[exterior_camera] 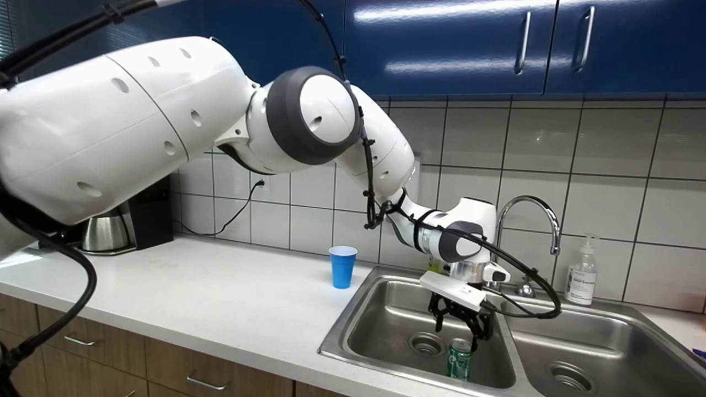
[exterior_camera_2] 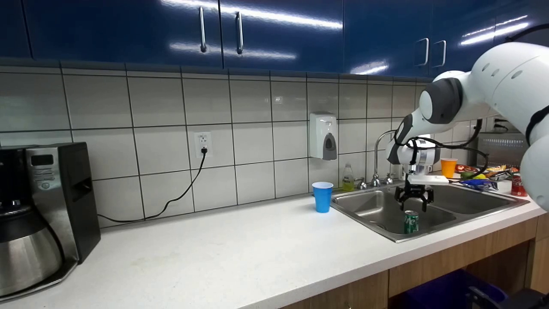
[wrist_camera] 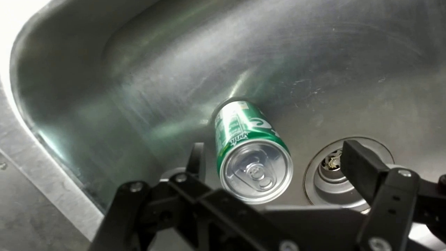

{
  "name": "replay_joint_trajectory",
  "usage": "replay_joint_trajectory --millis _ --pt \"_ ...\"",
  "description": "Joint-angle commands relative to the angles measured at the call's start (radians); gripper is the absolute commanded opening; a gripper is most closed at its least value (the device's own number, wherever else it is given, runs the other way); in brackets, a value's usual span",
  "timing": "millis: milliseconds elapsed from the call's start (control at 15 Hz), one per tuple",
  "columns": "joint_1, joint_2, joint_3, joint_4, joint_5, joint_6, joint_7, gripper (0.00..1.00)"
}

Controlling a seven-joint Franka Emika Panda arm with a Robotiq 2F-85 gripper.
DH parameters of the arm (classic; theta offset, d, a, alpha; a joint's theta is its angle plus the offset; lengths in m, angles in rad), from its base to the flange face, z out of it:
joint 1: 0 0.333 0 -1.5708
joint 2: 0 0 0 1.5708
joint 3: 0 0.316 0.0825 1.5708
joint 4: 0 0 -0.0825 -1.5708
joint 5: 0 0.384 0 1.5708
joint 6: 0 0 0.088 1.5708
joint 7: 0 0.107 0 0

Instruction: Remove the soda can from the sink and place it on the counter top

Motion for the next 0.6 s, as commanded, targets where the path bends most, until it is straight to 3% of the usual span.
replay_joint_trajectory --millis 0,533 --pt "-0.032 0.047 0.027 0.064 -0.038 0.002 0.027 1.0" --pt "-0.041 0.098 0.027 0.113 -0.055 0.0 0.035 1.0"
